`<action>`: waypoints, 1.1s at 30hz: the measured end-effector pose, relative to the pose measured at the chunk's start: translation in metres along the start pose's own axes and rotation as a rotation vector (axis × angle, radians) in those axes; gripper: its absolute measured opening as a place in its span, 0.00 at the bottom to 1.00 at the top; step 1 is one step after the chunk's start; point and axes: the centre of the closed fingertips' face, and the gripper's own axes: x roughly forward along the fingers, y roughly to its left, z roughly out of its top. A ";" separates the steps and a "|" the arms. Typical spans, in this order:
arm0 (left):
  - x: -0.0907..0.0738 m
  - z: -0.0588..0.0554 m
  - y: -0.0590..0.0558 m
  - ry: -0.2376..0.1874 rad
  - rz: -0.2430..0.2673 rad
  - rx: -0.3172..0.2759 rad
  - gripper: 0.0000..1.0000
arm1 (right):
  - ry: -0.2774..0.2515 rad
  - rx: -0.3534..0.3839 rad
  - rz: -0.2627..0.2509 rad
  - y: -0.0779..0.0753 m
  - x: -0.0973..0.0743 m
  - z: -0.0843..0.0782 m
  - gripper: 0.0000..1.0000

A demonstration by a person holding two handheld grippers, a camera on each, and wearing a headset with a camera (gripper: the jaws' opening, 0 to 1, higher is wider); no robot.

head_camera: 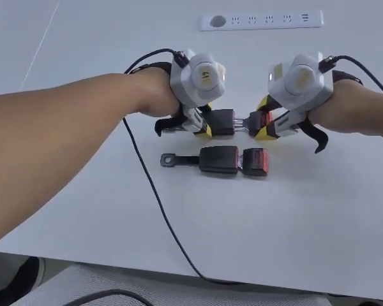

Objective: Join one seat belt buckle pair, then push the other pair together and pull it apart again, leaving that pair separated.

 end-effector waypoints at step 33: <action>0.000 0.002 -0.001 0.009 -0.031 0.049 0.32 | -0.008 -0.003 -0.006 -0.003 0.011 0.022 0.32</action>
